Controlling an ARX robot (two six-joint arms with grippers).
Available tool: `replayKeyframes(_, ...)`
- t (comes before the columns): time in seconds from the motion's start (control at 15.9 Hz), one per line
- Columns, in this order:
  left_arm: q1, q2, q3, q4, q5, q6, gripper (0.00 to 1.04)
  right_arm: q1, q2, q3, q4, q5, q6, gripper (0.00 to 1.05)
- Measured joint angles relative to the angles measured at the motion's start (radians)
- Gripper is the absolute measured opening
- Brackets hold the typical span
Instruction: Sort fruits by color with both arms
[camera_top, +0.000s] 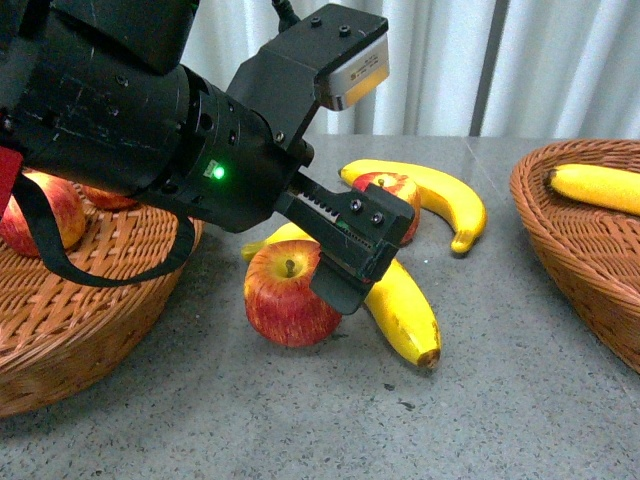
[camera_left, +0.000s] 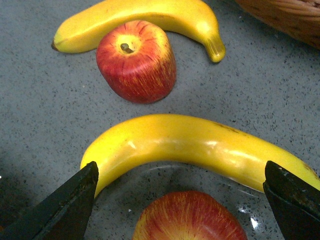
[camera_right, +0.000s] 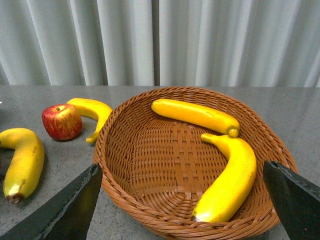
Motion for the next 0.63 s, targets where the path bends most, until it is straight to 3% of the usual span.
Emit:
replayKeyframes(0.44, -0.007, 0.034, -0.043, -0.061, -0.001, 0.011, 0.98, 0.0, 0.0, 0.0, 0.0, 0.0, 0.0, 0.98)
replayKeyframes(0.57, 0.001, 0.024, -0.05, -0.06, 0.018, 0.025, 0.7, 0.0, 0.0, 0.0, 0.0, 0.0, 0.0, 0.98)
replayKeyframes(0.63, 0.05, -0.108, -0.041, 0.0, -0.018, -0.014, 0.7, 0.0, 0.0, 0.0, 0.0, 0.0, 0.0, 0.98)
